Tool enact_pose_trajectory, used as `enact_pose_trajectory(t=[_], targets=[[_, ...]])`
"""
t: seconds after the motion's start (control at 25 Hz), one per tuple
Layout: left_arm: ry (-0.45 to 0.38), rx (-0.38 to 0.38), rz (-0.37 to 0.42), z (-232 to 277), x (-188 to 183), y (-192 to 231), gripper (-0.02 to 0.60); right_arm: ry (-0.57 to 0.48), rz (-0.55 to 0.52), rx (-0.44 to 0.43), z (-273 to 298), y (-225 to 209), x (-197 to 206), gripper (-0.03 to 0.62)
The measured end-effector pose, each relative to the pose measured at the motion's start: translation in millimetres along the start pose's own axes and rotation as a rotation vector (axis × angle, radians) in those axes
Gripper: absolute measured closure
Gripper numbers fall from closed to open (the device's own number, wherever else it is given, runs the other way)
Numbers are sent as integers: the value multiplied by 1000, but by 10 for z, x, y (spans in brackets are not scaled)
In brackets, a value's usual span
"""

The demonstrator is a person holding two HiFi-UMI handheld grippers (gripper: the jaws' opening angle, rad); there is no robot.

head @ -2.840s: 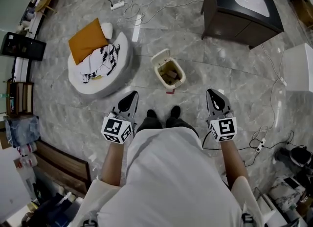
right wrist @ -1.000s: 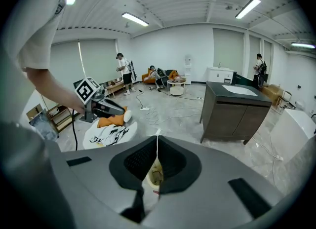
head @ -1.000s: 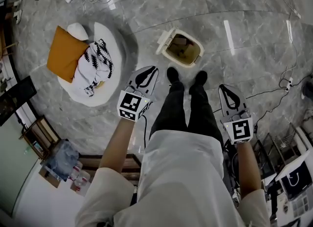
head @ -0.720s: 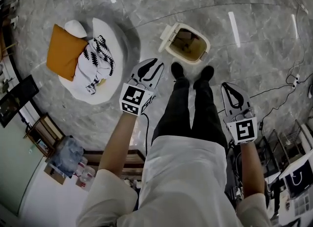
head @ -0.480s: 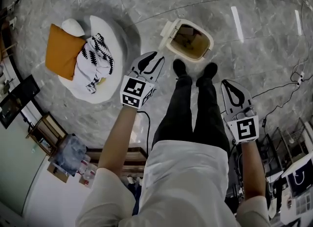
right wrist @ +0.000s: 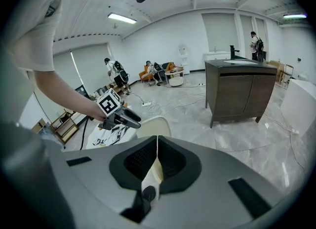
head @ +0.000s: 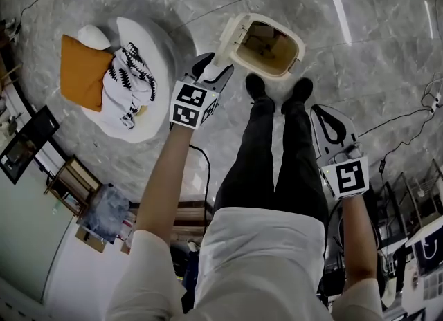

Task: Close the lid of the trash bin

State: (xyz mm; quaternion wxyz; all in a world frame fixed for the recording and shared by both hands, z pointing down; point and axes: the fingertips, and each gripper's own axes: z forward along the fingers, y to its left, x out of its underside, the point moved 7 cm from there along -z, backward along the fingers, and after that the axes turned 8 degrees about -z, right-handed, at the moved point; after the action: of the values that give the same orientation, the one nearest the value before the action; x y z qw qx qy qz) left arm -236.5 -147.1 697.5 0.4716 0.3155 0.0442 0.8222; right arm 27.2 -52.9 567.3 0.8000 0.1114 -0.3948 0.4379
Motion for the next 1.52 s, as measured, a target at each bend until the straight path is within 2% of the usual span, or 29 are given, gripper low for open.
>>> enact_pose_trajectory(t=[0.24,0.52,1.0,1.32,1.52], targets=[[-31,-55,10,82,11,26,341,39,1,-20,8,-74,248,563],[-73,-67,-14,76,48,-91,341,34,27,-39,8,-113,457,563],[-45,5,45,277,176,-615,341,4,59,-29,-1,-274,635,563],[-1,55,73,488,296,-942,341,32,59,-41,-37,-365,852,563],[24,77,77,641,362,-1090,341,-17,62,-35,-8,-413,889,563]])
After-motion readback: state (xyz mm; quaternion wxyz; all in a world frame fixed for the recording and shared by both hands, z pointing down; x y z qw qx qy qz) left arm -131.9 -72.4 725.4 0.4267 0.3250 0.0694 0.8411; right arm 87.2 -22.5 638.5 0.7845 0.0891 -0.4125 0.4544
